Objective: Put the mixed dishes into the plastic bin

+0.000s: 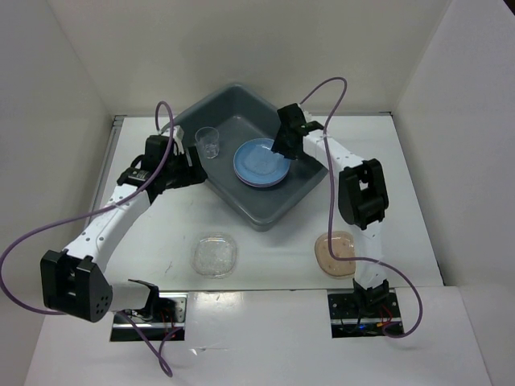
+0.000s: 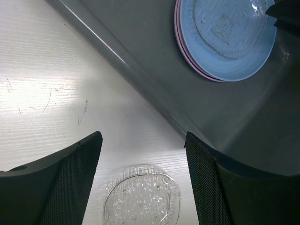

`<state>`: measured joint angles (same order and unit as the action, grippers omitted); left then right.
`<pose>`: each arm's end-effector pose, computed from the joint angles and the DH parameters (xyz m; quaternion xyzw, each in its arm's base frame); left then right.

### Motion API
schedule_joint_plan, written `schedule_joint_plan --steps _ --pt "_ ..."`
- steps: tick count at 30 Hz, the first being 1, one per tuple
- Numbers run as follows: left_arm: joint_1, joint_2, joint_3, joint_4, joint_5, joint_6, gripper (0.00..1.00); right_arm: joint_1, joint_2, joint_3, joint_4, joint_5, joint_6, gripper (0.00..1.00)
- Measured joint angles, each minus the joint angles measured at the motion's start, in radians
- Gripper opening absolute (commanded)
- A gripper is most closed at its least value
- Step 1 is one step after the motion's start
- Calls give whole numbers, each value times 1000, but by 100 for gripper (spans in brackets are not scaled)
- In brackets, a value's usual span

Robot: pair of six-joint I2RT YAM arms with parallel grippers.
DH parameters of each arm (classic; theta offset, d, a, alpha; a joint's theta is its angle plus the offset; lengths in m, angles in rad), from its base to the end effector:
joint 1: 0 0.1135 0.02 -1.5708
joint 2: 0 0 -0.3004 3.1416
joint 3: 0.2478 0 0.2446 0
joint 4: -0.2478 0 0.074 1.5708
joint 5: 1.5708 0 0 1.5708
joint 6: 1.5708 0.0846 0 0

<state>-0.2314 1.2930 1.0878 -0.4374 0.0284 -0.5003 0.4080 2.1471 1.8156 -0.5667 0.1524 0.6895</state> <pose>0.3002 -0.0732 0.3178 -0.1135 0.8869 -0.1720 0.4134 0.4876 0.1968 0.2216 0.1569 0.9284 0.1103 0.3182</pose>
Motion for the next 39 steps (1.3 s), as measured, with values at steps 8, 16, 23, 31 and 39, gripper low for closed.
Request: schedule_joint_plan --steps 8,16,23,31,39 --pt "0 -31 -37 0 -37 -3 88 0 -46 36 -80 16 -38 69" --pt "8 -86 -224 -40 -47 -127 79 0 -429 -26 -120 42 -87 71" --pt "8 -109 -386 -63 56 -262 57 -11 -747 -136 -117 95 -102 72" --pt "8 -147 -475 -55 83 -340 57 -56 -771 -244 -160 96 -116 72" --pt "8 -179 -537 -26 93 -373 57 -60 -779 -286 -175 95 -122 72"
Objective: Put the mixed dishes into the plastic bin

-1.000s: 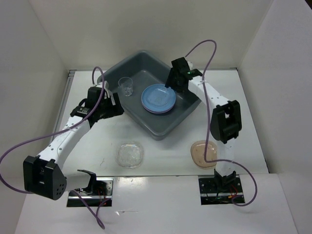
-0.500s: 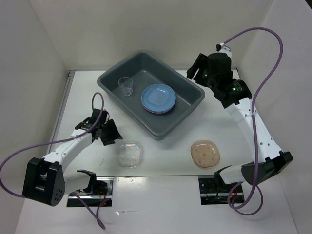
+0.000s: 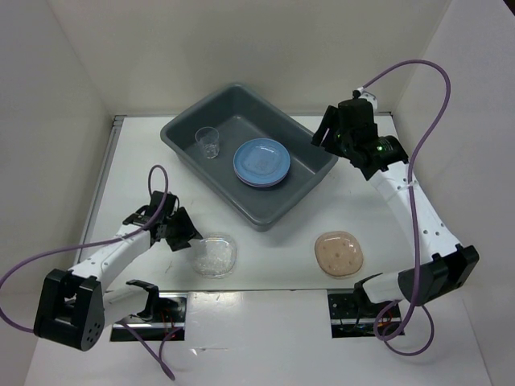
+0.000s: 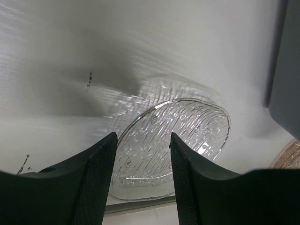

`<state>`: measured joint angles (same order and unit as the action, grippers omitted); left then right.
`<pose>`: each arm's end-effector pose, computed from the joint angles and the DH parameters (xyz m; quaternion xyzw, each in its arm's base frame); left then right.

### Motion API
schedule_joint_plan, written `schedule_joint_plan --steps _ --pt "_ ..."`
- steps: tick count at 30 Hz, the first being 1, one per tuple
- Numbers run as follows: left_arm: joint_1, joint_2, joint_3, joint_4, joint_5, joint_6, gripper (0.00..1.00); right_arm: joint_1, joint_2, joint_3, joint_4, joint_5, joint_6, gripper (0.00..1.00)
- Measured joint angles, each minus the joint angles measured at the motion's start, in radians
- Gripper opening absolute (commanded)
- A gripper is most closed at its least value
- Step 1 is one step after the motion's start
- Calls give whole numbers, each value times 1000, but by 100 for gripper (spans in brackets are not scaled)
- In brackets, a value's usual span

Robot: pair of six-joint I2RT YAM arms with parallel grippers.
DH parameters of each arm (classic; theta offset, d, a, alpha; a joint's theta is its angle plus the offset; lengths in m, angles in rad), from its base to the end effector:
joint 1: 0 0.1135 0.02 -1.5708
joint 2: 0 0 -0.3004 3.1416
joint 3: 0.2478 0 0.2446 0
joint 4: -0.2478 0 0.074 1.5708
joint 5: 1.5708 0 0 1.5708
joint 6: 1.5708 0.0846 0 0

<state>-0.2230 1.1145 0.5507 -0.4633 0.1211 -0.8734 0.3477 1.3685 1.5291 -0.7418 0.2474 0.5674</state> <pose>0.1946 -0.0546 0.1720 -0.2918 0.9163 -0.1894 0.1984 0.3028 0.0877 0.4193 0.1540 0.8617 0.1107 0.4707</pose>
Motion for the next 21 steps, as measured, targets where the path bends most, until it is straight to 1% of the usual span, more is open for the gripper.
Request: schedule_joint_plan --steps 3,8,9,12,19,21 --pt "0 -6 -17 15 1 -14 57 -2 -5 -2 -1 0 -1 72" --pt "0 -19 -50 32 10 -24 53 -10 -20 -18 -6 0 -1 72" --pt "0 -19 -54 34 12 -25 51 -10 -21 -18 -7 0 -1 72" --pt "0 -19 -69 45 21 -25 50 -13 -21 -18 -7 0 -1 72" --pt "0 -25 -114 80 63 -47 24 -19 -22 -18 -7 0 -1 72" --pt "0 -28 -131 92 77 -48 20 -19 -22 -18 -7 0 -1 72"
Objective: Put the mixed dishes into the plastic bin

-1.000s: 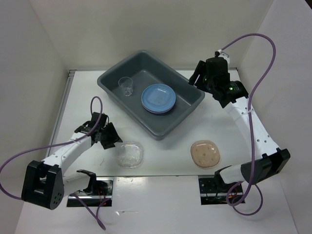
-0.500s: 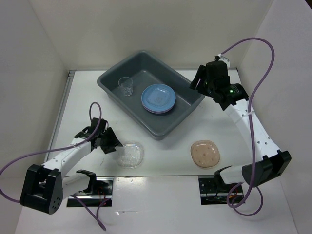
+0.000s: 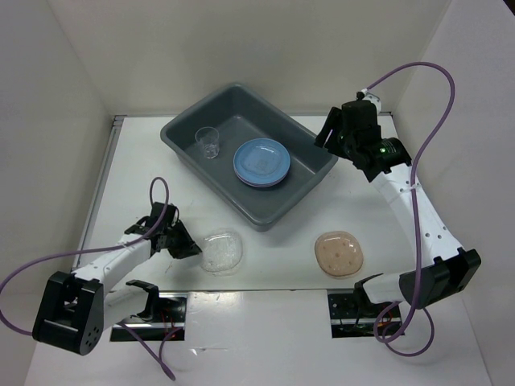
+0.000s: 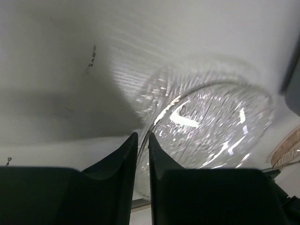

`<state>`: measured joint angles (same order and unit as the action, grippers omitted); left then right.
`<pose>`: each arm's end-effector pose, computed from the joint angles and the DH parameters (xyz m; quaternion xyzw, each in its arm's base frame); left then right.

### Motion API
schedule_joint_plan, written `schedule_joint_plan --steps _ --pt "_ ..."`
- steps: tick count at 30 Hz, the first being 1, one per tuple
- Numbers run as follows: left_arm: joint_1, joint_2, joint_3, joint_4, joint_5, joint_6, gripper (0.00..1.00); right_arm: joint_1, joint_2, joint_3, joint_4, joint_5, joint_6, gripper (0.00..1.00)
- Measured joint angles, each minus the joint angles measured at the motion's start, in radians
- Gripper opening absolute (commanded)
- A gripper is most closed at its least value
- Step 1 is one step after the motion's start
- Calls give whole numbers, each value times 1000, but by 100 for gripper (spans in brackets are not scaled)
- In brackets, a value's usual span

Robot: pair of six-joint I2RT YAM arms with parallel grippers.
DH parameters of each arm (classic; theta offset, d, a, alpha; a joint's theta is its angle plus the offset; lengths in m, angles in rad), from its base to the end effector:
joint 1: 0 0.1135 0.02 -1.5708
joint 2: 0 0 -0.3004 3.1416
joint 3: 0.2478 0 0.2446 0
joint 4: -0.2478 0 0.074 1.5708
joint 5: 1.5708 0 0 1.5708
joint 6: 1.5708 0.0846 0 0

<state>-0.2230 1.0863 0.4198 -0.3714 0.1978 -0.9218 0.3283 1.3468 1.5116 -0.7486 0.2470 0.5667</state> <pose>0.1751 -0.0568 0.1447 -0.3042 0.9109 -0.2220 0.1687 0.2978 0.0796 0.4185 0.1619 0.8608 0.1056 0.4708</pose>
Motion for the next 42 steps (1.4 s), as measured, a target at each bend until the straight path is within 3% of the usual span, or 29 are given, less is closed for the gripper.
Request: schedule_joint_plan --steps 3,9,14,18,25,32,36,42 --pt "0 -2 -13 6 16 0 20 0 0 0 0 0 0 72" --pt "0 -3 -17 27 33 0 0 0 0 9 0 -1 0 72" --pt "-3 -4 -2 7 49 4 0 0 1 34 -1 0 -1 72" --pt "-29 -3 92 -68 75 34 0 0 6 58 -1 -1 -8 72" --pt "-146 16 285 -218 224 136 0 0 21 126 -6 2 -34 72" --pt "-425 109 282 -404 321 214 0 0 21 159 -8 12 -50 73" --pt "-514 206 455 -482 374 266 0 0 21 160 -16 33 -55 73" --pt "-489 243 853 -368 422 255 0 -17 11 181 -31 69 -63 75"
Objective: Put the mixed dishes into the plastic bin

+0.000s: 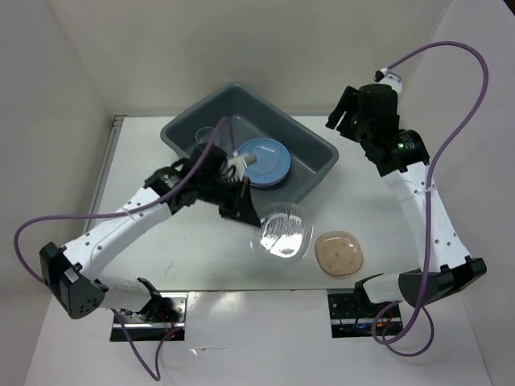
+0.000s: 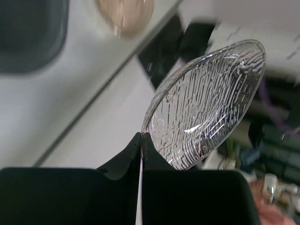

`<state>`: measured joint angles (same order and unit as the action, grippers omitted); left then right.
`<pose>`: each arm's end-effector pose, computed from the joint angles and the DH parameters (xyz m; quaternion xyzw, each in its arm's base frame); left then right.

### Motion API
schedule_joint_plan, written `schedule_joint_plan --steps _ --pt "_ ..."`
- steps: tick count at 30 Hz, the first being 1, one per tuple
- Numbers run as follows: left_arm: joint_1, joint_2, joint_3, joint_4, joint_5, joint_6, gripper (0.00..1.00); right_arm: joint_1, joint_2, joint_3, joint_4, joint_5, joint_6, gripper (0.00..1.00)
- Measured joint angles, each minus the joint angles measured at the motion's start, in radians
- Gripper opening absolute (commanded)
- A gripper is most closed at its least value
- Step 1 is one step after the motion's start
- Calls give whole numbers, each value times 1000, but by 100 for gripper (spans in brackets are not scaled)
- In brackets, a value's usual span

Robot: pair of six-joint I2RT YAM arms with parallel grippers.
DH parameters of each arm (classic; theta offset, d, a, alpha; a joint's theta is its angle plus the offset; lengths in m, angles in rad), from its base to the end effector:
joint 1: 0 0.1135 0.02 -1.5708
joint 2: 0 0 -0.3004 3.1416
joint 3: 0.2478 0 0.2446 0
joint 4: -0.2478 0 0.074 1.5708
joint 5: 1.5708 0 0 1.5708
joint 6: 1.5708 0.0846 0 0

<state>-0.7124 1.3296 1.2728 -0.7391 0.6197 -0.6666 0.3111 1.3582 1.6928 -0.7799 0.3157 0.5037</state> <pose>0.1861 -0.2257 0.3496 0.1354 0.8789 -0.4467 0.0980 0.2939 0.0669 0.4752 0.1638 0.8233 0.0867 0.5364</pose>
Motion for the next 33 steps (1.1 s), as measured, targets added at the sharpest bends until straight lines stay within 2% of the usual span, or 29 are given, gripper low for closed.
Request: schedule_joint_plan --steps 3,6,9,13,16,20,24,26,29,33 --pt "74 -10 90 110 -44 -47 0 -18 -33 9 5 22 4 77" --pt "170 -3 95 195 -120 -93 0 -23 -93 9 12 44 10 77" --pt "237 60 103 241 -262 -107 0 -23 -167 9 29 68 18 79" --pt "252 241 176 269 -469 -91 0 -23 -245 4 57 80 35 79" --pt "258 411 286 274 -575 -68 0 -23 -292 -66 78 64 64 79" --pt "271 594 401 291 -673 -43 0 -24 -336 -197 84 1 106 79" --pt "299 694 467 288 -721 -35 0 -24 -350 -335 77 -57 141 79" --pt "319 724 485 291 -730 -23 30 -24 -357 -393 70 -78 155 79" --pt "346 748 492 302 -721 -10 68 -24 -375 -441 43 -93 162 81" --pt "364 750 492 331 -677 0 86 -24 -387 -455 -10 -64 166 81"
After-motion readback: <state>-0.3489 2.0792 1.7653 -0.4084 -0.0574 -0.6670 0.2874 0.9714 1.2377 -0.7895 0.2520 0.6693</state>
